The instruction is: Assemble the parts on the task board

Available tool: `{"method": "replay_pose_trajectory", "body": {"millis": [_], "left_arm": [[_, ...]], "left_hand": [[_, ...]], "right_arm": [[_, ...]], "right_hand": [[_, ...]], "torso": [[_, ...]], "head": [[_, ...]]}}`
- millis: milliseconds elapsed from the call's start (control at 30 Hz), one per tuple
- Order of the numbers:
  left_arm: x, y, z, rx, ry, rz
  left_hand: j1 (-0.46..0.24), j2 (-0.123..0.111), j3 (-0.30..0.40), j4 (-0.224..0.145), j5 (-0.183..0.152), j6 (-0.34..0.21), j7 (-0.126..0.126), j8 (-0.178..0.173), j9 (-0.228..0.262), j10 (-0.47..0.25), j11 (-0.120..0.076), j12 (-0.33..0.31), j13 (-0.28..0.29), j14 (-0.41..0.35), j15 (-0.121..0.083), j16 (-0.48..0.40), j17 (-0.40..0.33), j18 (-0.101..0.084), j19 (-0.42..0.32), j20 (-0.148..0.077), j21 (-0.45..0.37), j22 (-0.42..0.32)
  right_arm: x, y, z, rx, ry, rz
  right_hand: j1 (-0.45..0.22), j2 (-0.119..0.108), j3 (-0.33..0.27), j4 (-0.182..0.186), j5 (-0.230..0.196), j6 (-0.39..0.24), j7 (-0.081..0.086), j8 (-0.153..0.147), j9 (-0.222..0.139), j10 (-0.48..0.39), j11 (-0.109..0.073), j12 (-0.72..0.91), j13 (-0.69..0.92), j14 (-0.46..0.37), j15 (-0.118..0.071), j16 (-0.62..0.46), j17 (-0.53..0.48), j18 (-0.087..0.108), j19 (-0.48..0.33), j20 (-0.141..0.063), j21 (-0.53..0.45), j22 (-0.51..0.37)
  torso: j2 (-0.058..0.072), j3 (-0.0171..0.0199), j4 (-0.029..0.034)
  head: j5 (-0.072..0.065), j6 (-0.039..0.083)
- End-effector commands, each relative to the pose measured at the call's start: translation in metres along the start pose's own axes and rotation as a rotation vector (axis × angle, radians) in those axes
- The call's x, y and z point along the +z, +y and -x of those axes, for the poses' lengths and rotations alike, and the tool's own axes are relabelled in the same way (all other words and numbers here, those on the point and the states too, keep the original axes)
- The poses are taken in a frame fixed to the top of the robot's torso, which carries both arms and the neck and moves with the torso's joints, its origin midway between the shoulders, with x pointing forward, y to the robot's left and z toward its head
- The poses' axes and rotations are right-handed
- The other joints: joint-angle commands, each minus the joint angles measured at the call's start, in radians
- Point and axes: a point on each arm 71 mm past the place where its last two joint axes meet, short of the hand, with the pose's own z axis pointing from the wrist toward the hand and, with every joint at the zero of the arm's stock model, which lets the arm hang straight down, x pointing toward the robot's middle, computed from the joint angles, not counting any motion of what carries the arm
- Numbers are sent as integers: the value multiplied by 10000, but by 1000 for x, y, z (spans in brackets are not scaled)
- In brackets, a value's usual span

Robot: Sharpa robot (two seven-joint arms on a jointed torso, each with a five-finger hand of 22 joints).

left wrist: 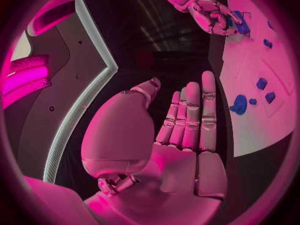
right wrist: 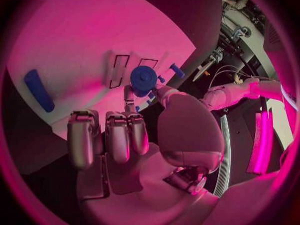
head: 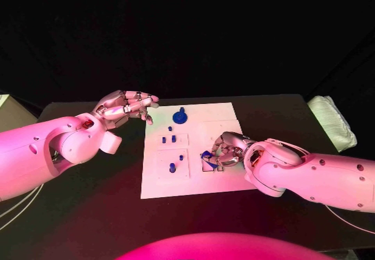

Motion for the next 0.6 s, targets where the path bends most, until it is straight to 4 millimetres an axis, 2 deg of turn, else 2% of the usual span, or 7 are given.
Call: {"method": "replay_pose_trajectory", "body": {"millis": [33,267,367,433,600], "left_arm": [[0,-1,-3,-153,221,-50],[0,-1,-1,-146,178,-36],[0,-1,-1,-147,180,-34],[0,0,-1,-149,183,-31],[0,0,-1,-139,156,-16]], "left_hand": [[17,94,-10,27,48,-51,-5,50,-6,-56,21,55,15,-79,-16,-20,14,138,48,15,-43,-8],[17,94,-10,27,48,-51,-5,50,-6,-56,21,55,15,-79,-16,-20,14,138,48,15,-43,-8],[17,94,-10,27,48,-51,-5,50,-6,-56,21,55,15,-79,-16,-20,14,138,48,15,-43,-8],[17,94,-10,27,48,-51,-5,50,-6,-56,21,55,15,-79,-16,-20,14,138,48,15,-43,-8],[17,94,-10,27,48,-51,-5,50,-6,-56,21,55,15,-79,-16,-20,14,138,48,15,-43,-8]], "right_arm": [[-1,-2,0,-471,-22,29],[-2,-3,2,-523,-175,22],[-2,-2,2,-499,-226,46],[-1,-2,2,-484,-254,64],[-1,-1,2,-530,-231,78]], "right_hand": [[-89,4,94,-38,97,929,-847,487,512,1026,-72,38,2635,971,-68,61,2302,-83,827,-71,67,2003],[-98,-19,138,-66,141,916,-850,515,523,1026,-81,38,2635,973,-74,65,2313,-83,827,-78,65,2003],[-304,-30,164,-3,150,891,-833,561,534,1026,-70,38,2635,971,-66,61,2304,-80,823,-79,49,1995],[-540,-6,179,19,123,873,-822,602,541,1026,-61,38,2635,971,-57,62,2307,-80,823,-75,47,1997],[-1626,98,73,35,56,816,-816,753,554,1026,-51,38,2635,970,-42,58,2305,-79,823,-60,36,2003]], "torso": [[-1,3,-6],[0,4,-1],[-1,5,-3],[0,6,3],[1,2,5]], "head": [[-20,-3],[-51,6],[-56,16],[-70,20],[-85,8]]}}
